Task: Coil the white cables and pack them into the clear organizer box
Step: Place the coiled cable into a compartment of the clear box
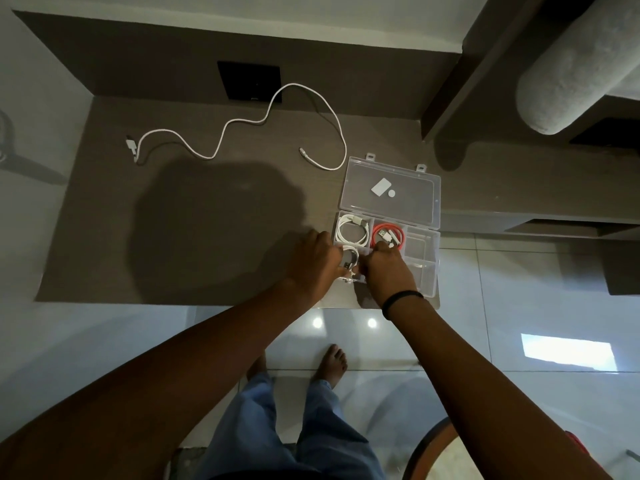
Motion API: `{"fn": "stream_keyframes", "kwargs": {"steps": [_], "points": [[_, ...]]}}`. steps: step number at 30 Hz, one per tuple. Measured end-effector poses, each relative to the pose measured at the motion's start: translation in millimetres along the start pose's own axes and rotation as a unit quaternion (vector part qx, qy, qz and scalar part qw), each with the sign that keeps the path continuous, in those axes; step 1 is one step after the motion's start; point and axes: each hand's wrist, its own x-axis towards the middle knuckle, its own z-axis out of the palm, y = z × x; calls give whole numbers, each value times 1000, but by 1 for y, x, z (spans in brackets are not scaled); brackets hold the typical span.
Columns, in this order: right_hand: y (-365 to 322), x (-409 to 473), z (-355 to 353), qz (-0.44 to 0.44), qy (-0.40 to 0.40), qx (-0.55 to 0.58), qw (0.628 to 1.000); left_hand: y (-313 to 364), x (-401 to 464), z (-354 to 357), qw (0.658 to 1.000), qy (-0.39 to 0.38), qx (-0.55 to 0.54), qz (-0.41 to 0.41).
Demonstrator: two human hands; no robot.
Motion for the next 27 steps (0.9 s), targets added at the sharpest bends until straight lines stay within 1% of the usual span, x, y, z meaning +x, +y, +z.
{"fn": "stream_keyframes", "kwargs": {"steps": [3, 5, 7, 10, 13, 17, 19, 21, 24, 26, 27], "points": [[-6, 14, -13, 40, -49, 43, 997, 4, 4, -6, 1000, 1, -8, -3], [-10, 19, -20, 57, -64, 45, 995, 7, 6, -8, 1000, 3, 6, -4], [-12, 19, -22, 66, -43, 31, 996, 8, 9, -7, 1000, -5, 4, -20], [-14, 12, -19, 65, 17, 14, 998, 8, 12, -7, 999, 3, -8, -33], [-21, 7, -17, 68, 21, 23, 997, 9, 12, -6, 999, 13, -18, -42], [-24, 7, -19, 93, 10, 84, 992, 10, 8, -5, 997, 26, -38, -57], [-18, 4, -17, 99, 7, 111, 989, 7, 2, -3, 995, 33, -66, -60], [-13, -3, -15, 114, 22, 137, 984, 4, -3, 2, 993, 36, -99, -52], [-11, -16, -14, 126, 62, 189, 972, 2, -11, 6, 992, 44, -118, -11], [-9, -19, -16, 121, 76, 201, 969, -3, -15, 5, 988, 74, -135, 14], [-7, -18, -18, 118, 70, 197, 971, -7, -16, 3, 984, 98, -146, 18]]}}
